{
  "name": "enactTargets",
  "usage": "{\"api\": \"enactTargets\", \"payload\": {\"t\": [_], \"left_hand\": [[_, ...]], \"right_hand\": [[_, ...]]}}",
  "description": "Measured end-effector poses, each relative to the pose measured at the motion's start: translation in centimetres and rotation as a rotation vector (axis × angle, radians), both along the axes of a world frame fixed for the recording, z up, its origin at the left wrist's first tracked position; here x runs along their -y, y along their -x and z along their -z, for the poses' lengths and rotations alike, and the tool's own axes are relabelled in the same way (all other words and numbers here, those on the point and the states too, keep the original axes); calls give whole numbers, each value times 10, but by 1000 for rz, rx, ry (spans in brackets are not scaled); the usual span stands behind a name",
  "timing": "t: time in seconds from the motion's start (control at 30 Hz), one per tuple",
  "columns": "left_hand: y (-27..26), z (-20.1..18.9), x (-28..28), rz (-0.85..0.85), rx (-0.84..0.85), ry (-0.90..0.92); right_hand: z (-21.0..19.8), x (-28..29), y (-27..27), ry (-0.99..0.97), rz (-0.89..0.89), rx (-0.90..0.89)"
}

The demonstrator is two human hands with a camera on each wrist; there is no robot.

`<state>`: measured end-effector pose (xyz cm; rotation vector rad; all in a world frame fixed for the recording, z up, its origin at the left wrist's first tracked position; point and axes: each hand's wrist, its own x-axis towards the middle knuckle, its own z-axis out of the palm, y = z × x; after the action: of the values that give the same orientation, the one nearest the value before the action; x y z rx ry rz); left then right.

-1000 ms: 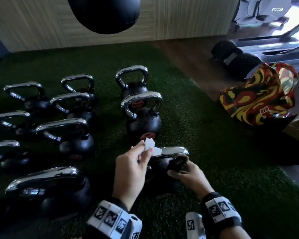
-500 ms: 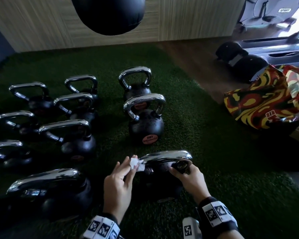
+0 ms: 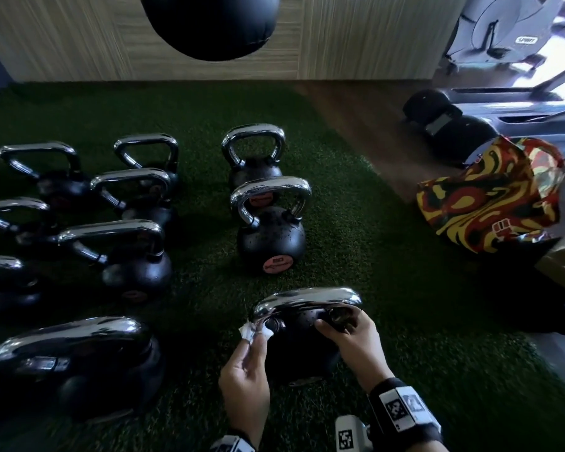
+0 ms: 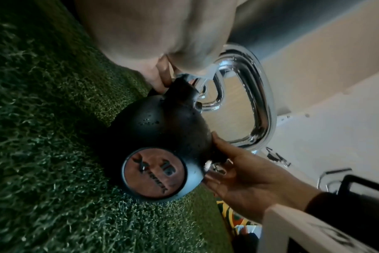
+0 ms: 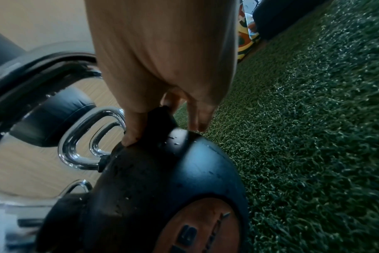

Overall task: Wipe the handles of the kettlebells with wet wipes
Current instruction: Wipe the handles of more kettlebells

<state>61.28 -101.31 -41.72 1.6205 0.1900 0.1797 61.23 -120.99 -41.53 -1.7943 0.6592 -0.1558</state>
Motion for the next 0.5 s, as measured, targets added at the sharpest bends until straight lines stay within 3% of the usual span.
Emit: {"api": "enactTargets", "payload": {"t": [0.1,0.23,0.37,0.5], "left_hand": [[0,-5,1,-53,34,-148],[-6,-10,0,-17,23,-178],[-42,-9,-8,10,171,-403],[-101,-6,-1,229,118,-395]], "right_hand": [[-3,1,-1,22,-12,-4],[-14,4,6,101,-34,-10],[-30,10,27,184,-179,-11],[-36,3,43,346,-380,-62]]}}
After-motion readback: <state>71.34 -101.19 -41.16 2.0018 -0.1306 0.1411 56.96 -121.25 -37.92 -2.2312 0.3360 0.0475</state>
